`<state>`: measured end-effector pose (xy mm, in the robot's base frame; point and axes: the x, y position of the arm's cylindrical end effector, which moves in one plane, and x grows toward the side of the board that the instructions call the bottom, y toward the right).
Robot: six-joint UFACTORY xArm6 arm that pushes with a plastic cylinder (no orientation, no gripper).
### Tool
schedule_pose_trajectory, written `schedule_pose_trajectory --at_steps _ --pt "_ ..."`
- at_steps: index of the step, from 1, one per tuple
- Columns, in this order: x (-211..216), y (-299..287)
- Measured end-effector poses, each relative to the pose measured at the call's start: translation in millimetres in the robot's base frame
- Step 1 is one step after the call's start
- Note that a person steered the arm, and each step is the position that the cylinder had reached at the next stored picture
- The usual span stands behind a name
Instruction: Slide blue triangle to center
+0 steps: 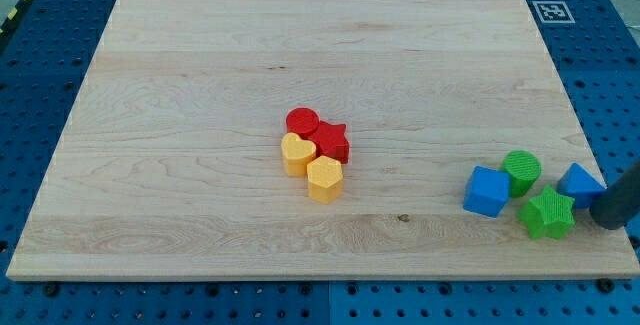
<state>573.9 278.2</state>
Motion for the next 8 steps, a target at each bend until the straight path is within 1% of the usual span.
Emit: schedule_pose_trajectory --at_steps 1,2,3,4,5,6,7,8 --pt "-6 2" --pt "-20 2" --pt "-20 2" --pt "-9 1" --pt "11 1" --pt "12 2" --pt "-6 2" --pt "-31 -10"
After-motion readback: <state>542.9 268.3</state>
